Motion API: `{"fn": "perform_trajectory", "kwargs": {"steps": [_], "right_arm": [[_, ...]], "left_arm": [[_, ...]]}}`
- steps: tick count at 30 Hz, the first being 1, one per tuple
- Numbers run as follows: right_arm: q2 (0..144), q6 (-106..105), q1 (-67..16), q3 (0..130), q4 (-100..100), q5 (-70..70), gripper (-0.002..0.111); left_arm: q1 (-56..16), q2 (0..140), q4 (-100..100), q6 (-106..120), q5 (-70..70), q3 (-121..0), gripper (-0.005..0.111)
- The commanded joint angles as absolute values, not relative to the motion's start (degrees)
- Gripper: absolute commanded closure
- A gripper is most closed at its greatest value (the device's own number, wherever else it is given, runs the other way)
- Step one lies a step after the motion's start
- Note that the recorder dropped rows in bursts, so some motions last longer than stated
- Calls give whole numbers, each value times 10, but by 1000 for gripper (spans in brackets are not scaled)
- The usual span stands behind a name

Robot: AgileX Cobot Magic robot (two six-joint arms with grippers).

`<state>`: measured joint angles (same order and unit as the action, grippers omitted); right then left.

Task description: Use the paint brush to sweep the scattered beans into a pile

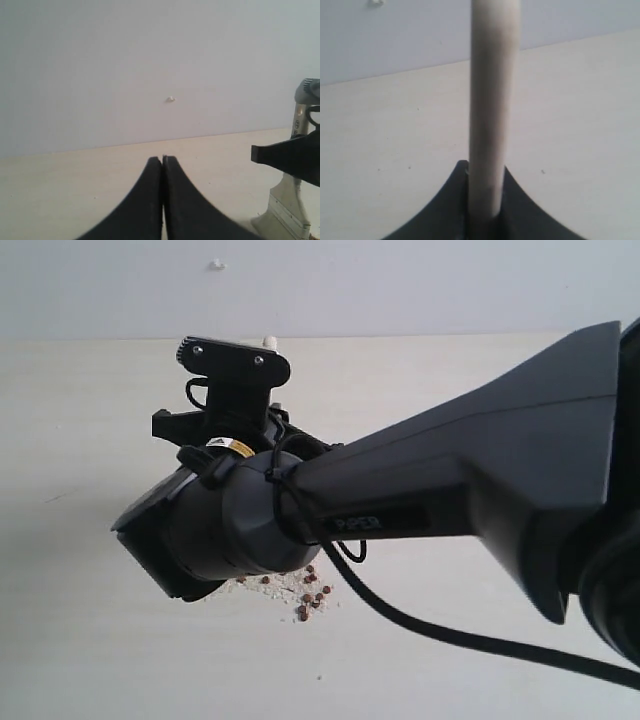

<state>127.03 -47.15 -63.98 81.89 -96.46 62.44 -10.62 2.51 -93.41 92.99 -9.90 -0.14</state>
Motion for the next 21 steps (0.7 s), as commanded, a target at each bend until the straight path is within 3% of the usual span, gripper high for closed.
{"fn": "perform_trajectory", "kwargs": {"steps": [1, 10, 21], "right_arm": [[1246, -493, -642, 819, -971, 632, 108], [1217, -464, -674, 819, -846, 604, 108], [1258, -262, -683, 819, -758, 430, 108]], "left_arm": [[-109, 22, -933, 930, -98, 0, 107], [-109, 22, -933, 930, -98, 0, 107], [-109, 22, -933, 930, -98, 0, 107]]}}
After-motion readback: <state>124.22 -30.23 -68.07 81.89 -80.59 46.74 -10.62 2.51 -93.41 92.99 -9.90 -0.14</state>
